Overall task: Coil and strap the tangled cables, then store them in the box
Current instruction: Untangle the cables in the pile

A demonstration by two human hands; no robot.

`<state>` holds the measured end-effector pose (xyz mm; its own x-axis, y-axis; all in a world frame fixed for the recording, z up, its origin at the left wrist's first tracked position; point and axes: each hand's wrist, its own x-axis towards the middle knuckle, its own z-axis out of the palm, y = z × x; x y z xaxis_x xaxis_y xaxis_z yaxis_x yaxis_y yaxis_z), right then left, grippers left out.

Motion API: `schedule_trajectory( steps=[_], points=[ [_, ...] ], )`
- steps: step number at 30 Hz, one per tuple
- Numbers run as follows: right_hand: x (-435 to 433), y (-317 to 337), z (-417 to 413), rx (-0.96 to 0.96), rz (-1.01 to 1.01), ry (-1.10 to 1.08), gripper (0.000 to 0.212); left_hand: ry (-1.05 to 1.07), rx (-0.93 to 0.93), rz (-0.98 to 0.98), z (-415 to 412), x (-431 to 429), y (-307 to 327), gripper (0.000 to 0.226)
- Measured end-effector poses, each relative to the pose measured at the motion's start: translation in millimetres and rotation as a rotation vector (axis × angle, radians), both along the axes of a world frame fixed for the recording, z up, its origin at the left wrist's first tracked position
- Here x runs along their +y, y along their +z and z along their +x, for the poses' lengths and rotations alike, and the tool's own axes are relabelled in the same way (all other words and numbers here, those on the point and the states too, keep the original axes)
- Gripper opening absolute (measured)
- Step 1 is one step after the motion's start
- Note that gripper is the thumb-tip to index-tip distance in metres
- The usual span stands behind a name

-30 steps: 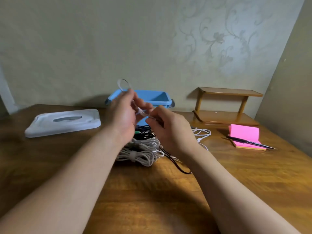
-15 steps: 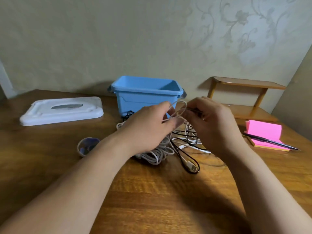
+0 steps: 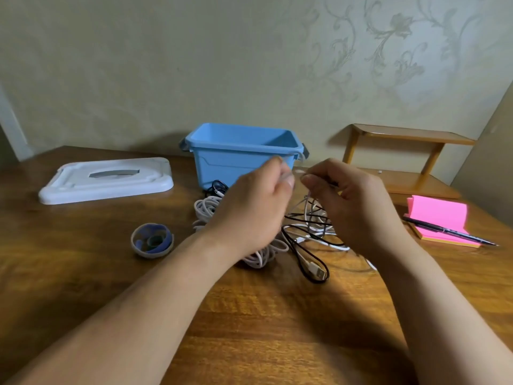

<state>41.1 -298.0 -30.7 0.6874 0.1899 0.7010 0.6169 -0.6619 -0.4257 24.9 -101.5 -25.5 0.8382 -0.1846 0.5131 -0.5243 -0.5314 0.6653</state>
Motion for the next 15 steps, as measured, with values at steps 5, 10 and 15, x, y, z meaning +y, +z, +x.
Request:
schedule_trajectory(
  steps=[5, 10, 15],
  points=[
    [4, -6, 5, 0.031, 0.03, -0.116, 0.011, 0.045, 0.097, -0.477, 13, 10, -6, 0.024],
    [27, -11, -10, -0.052, 0.08, -0.075, 0.002, -0.093, 0.239, -0.567, 5, -15, -16, 0.045],
    [39, -17, -14, -0.079, -0.007, -0.022, 0.007, -0.122, 0.262, -0.701, 6, -22, -12, 0.032]
  ],
)
